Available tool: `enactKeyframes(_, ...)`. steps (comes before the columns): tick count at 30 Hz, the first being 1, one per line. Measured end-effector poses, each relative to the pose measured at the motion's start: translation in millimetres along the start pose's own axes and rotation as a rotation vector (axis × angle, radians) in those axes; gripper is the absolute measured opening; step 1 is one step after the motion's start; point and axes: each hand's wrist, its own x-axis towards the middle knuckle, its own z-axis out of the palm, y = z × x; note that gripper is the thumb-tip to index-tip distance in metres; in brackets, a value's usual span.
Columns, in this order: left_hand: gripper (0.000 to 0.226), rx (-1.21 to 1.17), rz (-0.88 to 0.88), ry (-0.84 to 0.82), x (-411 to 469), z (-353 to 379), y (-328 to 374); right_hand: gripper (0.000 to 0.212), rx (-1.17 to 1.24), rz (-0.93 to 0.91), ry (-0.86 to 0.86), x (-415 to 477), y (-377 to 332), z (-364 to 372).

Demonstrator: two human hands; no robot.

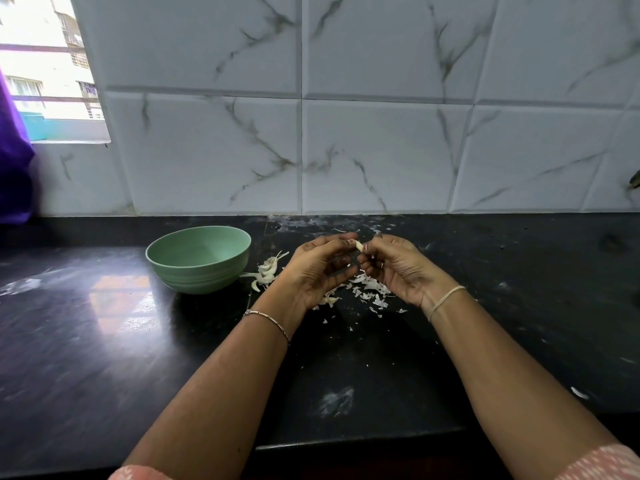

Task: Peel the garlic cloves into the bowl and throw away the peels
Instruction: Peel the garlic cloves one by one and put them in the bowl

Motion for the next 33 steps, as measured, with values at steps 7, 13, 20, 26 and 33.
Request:
enactKeyframes(7, 0.014, -0.053, -0.014, 0.008, 0.0, 0.1, 0.7, 0.022, 0.035, -0.01, 0.004, -0.5, -1.3, 0.0)
enactKeyframes(13, 0.012, -0.034, -0.015, 0.029, 0.9, -1.0, -0.3, 0.013, -0.025, -0.029, -0.001, -1.5, -1.7, 1.8)
enactKeyframes(20, 0.014, -0.054, -0.02, 0.038, 0.7, -0.5, -0.5, 0.026, -0.052, -0.045, 0.033, -1.1, -0.3, 2.8)
enactKeyframes(26, 0.014, -0.085, -0.002, 0.038, 1.0, -0.2, -0.6, 0.018, -0.048, -0.065, 0.06, 0.0, 0.5, 3.0)
enactKeyframes(33, 0.012, -0.074, 0.035, 0.077, 5.1, -3.0, -1.9, 0.009, -0.143, -0.205, 0.137, 3.8, 6.1, 1.4)
